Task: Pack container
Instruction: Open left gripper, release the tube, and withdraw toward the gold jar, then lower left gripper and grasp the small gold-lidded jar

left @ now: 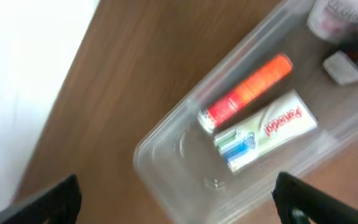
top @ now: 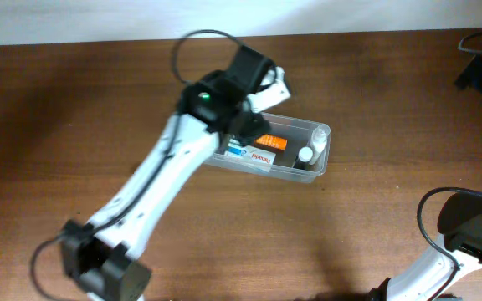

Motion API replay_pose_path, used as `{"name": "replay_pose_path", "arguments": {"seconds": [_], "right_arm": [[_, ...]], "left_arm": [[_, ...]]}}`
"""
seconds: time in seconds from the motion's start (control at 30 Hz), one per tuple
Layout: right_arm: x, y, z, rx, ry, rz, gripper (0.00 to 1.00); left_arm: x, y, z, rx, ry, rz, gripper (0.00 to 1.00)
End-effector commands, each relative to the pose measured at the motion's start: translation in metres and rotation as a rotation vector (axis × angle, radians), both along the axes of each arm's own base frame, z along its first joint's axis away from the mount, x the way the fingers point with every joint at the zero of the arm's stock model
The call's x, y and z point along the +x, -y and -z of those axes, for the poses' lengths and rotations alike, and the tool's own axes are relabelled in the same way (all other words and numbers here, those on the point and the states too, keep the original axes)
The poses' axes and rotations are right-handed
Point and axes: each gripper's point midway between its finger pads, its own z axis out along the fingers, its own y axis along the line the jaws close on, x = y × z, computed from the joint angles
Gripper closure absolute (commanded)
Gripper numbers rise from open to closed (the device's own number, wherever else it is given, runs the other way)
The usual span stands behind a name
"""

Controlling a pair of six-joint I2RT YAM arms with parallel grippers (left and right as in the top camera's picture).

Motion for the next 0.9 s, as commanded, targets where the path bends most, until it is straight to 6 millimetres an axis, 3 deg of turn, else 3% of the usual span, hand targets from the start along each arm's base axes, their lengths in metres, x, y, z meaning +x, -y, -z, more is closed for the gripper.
{"name": "replay_pose_path", "arguments": {"seconds": [0.0,0.23,0.37,0.53,0.87], "right_arm": [[-0.003,0.002,-0.013,-0.023,0.027,0.007,0.02],[-0.003,0.002,-0.013,-0.023,0.027,0.007,0.02],[-0.003,0.002,-0.013,-0.023,0.027,0.007,0.02],[-0.003,0.002,-0.013,-0.023,0.027,0.007,0.02],[-0.003,0.002,-0.012,-0.023,0.027,0.007,0.02]], "left_arm": [[0.004,-0.054,-0.014,-0.099,-0.039,-0.290,0.01],[0.003,-0.169,0.014,-0.264,-0.222,-0.923,0.01],[-0.004,-0.193,0.029,-0.342,-0.349,-1.006,0.01],[-0.023,-0.215,0.059,-0.271,-0.468,-1.088,0.01],[-0.042,-0.218,0.135,-0.206,-0.546,-1.082,0.01]]}}
